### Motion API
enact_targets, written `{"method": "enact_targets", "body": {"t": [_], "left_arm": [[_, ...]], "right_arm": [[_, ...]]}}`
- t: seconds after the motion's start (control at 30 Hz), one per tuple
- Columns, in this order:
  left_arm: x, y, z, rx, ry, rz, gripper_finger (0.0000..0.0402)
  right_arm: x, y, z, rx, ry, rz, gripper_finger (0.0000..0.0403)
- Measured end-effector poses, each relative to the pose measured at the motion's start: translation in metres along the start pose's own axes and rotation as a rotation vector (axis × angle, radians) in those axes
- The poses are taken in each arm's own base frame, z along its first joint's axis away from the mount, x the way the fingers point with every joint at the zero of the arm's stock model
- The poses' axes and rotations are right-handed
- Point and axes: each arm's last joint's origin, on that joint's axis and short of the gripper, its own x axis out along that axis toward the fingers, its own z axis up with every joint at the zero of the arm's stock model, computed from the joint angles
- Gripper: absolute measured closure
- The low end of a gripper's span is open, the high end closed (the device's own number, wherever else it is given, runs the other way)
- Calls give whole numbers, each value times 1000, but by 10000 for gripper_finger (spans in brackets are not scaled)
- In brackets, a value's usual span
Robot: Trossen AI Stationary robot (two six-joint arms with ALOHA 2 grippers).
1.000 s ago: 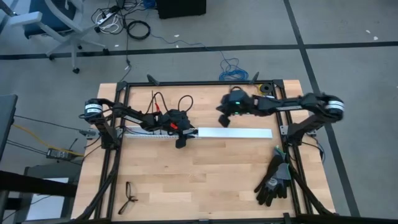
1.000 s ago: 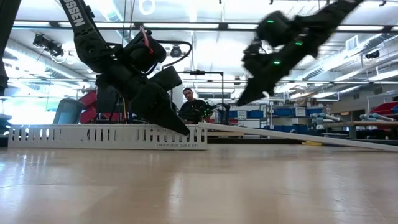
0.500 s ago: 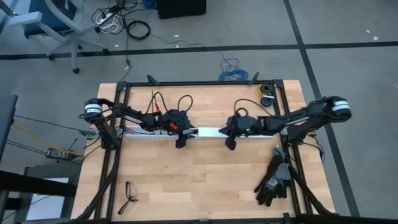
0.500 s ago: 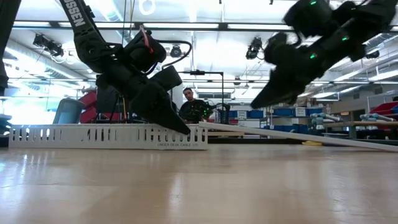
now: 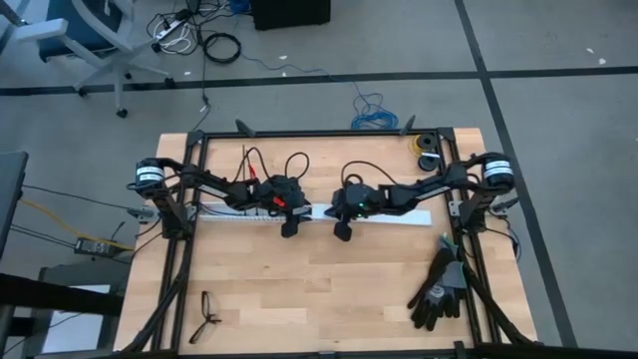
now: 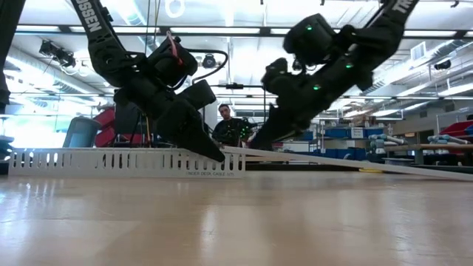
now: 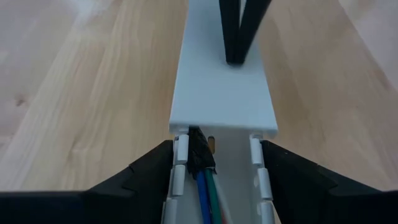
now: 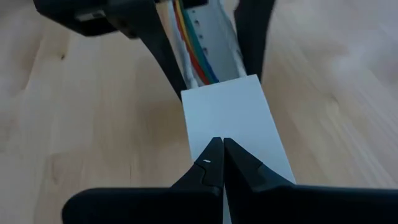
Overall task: Ziptie cables
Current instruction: Close the white cable duct with the white cable duct cover
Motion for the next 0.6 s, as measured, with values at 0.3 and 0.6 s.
{"method": "enact_targets", "body": {"t": [0.3, 0.6], "left_arm": [[0, 0, 0, 1, 1, -4, 162], [0, 0, 0, -1, 1, -4, 149]], "right_arm": [[11, 2, 9, -24, -2, 31, 403], [11, 2, 9, -20, 3, 33, 403]]}}
